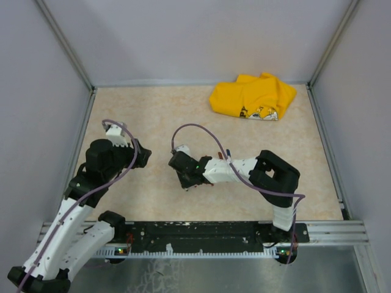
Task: Insert the pens into the pen caps
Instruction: Place the pen at the center of the board.
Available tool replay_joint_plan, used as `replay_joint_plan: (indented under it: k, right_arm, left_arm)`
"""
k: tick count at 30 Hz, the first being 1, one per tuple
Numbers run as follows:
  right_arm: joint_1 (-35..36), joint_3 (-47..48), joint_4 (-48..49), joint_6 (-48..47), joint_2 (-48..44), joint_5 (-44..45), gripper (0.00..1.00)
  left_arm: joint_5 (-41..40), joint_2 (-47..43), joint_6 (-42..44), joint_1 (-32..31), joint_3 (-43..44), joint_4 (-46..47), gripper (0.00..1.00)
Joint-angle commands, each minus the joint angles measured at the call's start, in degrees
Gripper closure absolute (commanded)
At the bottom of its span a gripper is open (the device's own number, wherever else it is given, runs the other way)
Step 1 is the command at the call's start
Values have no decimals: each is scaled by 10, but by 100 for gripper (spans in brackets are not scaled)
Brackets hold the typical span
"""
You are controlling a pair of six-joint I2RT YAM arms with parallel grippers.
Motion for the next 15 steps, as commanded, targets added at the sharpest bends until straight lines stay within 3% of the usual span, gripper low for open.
replay_joint_plan:
  k: [1, 15]
  right_arm:
    - [4, 34, -4, 10, 15, 22, 93]
    - [7, 26, 11, 12, -2, 14, 77]
  left_arm:
    - [-8, -17, 12, 1, -14, 5, 29]
    - [-9, -16, 12, 1, -22, 10, 28]
